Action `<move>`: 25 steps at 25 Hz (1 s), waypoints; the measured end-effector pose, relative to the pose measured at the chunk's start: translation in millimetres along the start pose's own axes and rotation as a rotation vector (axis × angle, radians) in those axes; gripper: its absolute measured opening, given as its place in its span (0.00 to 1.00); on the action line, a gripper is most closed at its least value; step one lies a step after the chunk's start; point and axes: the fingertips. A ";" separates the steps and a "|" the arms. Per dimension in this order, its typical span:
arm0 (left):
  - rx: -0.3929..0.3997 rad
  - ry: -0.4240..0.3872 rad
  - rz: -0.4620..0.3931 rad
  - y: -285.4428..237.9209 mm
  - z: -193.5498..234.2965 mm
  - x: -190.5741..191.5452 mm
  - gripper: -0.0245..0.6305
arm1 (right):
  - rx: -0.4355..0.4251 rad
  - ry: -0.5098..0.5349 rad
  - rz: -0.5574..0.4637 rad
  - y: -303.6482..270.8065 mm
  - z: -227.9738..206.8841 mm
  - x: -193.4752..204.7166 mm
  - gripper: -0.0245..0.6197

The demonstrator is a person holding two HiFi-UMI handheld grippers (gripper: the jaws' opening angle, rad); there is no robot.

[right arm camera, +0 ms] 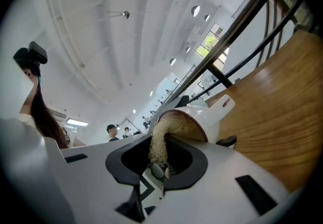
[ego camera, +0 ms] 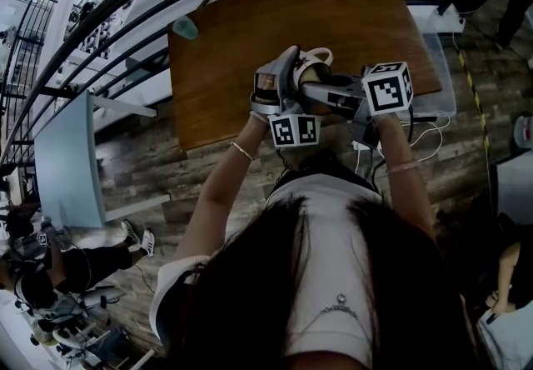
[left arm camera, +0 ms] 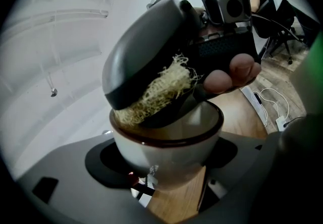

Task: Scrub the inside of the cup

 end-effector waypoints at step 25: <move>-0.046 -0.001 0.000 -6.8 6.4 -7.6 0.67 | -0.131 -0.315 -0.267 17.5 -3.9 -20.4 0.16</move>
Point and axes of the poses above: the fingertips, and each gripper's own axes: y backward along the fingers, z to its left, x out of its underside, and after that the axes turned 6 degrees about y, right-handed
